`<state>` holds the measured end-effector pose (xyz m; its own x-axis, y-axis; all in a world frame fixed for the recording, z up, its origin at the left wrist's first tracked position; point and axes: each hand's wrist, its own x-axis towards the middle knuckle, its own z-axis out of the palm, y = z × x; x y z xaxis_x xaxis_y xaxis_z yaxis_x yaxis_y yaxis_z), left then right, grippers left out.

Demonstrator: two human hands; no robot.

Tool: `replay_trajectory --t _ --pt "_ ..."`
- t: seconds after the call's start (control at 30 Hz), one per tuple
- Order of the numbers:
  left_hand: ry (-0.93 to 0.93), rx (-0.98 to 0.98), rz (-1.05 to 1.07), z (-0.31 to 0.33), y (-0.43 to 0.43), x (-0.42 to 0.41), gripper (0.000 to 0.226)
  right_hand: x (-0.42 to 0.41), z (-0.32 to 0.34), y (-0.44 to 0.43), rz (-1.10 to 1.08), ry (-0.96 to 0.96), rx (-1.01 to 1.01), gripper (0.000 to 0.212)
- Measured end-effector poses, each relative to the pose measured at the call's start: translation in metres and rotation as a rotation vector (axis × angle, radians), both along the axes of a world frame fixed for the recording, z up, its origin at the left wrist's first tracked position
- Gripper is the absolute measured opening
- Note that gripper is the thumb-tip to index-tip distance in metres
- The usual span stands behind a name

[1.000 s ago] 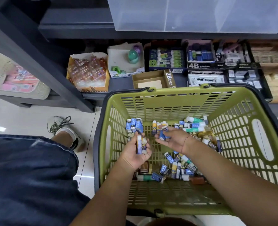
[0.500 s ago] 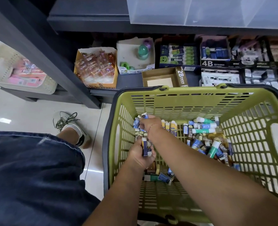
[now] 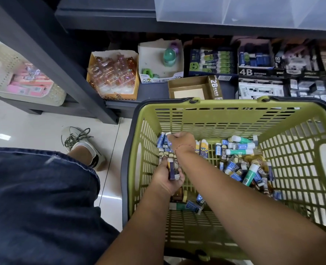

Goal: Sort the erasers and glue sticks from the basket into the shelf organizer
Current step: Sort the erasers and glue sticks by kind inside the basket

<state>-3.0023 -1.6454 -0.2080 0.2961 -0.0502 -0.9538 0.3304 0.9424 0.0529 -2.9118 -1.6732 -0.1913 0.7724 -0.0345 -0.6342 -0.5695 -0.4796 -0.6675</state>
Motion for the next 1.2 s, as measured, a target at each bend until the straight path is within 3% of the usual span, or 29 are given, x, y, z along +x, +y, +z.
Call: replay_trajectory --t 0.17,0.37,0.6,0.97,1.2 --pt "0.0 0.011 -0.016 0.007 0.0 0.001 0.037 0.002 0.0 0.006 0.029 0.028 -0.042 0.005" --pt "0.0 0.023 -0.035 0.02 -0.001 0.002 0.043 0.006 0.002 -0.008 0.13 -0.047 -0.079 0.017" --pt "0.0 0.015 -0.042 0.021 -0.001 0.001 0.044 0.006 0.008 -0.003 0.164 0.022 -0.031 0.035" --pt "0.002 0.011 -0.041 0.023 -0.004 0.003 0.046 0.007 -0.005 -0.008 0.132 0.035 -0.091 0.029" --pt "0.007 0.006 -0.04 0.025 -0.003 0.002 0.046 0.009 -0.006 -0.008 0.125 0.034 -0.101 0.012"
